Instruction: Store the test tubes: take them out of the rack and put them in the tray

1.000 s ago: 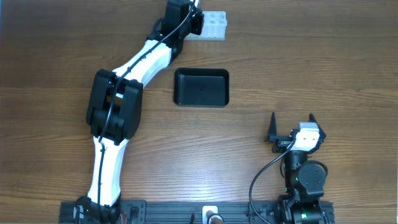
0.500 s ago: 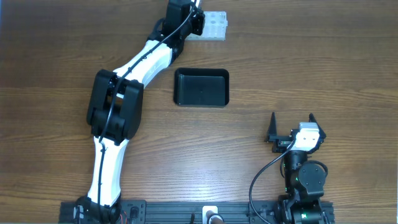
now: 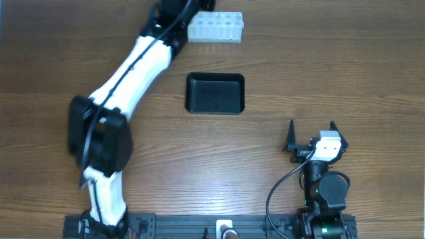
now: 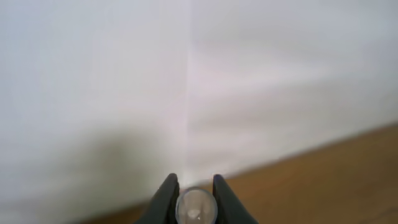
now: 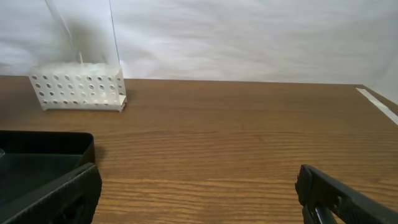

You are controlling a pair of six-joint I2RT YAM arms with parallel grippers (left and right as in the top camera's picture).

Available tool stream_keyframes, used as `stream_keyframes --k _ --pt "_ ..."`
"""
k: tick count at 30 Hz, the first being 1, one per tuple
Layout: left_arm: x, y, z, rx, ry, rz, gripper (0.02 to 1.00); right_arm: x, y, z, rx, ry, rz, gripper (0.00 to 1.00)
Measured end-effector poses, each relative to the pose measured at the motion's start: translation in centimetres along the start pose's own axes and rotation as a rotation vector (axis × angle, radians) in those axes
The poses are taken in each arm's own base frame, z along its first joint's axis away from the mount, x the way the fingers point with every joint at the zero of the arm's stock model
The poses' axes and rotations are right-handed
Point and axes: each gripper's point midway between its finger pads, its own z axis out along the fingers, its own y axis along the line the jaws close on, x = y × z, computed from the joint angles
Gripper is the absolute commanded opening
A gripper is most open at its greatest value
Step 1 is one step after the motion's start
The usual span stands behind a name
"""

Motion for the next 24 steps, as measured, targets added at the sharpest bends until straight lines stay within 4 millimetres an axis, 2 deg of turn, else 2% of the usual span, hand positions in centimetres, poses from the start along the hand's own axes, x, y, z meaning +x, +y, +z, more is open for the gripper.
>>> stream_keyframes --k 1,4,6,7,10,14,16,20,24 --pt "-2.3 -0.3 -1.4 0.004 -0.029 0.0 0.106 0.0 0.0 0.0 0.0 0.0 0.0 0.991" --pt "-5.6 -0.8 -4.3 0.011 -0.051 0.001 0.112 0.0 0.0 0.0 0.0 0.0 0.001 0.991" --pt "-6.2 -1.4 -5.9 0.018 -0.021 0.003 0.11 0.0 0.0 0.0 0.0 0.0 0.001 0.991" --pt "-5.7 -1.7 -6.4 0.022 0.019 0.004 0.108 0.0 0.0 0.0 0.0 0.0 0.0 0.993" --pt "-2.2 -2.7 -7.3 0.033 0.18 -0.01 0.073 0.0 0.0 0.0 0.0 0.0 0.001 0.991" --pt "4.9 -3.3 -9.2 0.007 0.465 -0.08 0.042 0.0 0.0 0.0 0.0 0.001 0.001 0.993" --pt "7.6 -3.4 -10.0 -0.025 0.569 -0.111 0.04 0.0 0.0 0.0 0.0 0.001 0.001 0.991" --pt "11.9 -3.5 -11.2 -0.099 0.724 -0.151 0.049 0.0 0.0 0.0 0.0 0.001 0.0 0.993" --pt "15.3 -4.0 -11.4 -0.149 0.819 -0.177 0.047 0.0 0.0 0.0 0.0 0.001 0.0 0.993"
